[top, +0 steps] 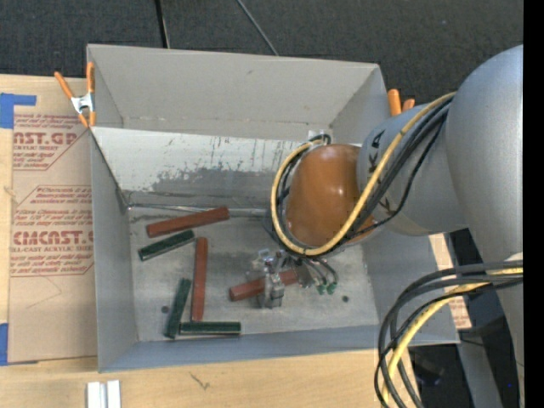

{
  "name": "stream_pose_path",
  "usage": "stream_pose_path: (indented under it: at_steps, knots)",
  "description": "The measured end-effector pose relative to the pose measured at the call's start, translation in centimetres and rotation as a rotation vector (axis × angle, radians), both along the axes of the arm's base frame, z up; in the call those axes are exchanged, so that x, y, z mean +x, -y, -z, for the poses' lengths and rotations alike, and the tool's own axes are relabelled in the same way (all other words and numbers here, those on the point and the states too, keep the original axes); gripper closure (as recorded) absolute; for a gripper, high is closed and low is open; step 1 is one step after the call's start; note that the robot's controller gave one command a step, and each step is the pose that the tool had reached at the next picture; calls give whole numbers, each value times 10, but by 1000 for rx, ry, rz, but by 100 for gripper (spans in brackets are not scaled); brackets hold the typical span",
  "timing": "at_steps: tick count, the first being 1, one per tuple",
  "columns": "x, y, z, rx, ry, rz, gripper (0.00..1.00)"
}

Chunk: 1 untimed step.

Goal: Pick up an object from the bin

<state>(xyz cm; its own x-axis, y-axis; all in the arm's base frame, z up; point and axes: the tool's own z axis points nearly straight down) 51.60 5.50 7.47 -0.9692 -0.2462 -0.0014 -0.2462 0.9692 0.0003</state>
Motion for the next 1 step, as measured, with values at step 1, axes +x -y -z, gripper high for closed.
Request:
stream_pose_path:
  at_steps: [1]
  knots:
    - [9, -9, -186, 1, 10, 51, 100]
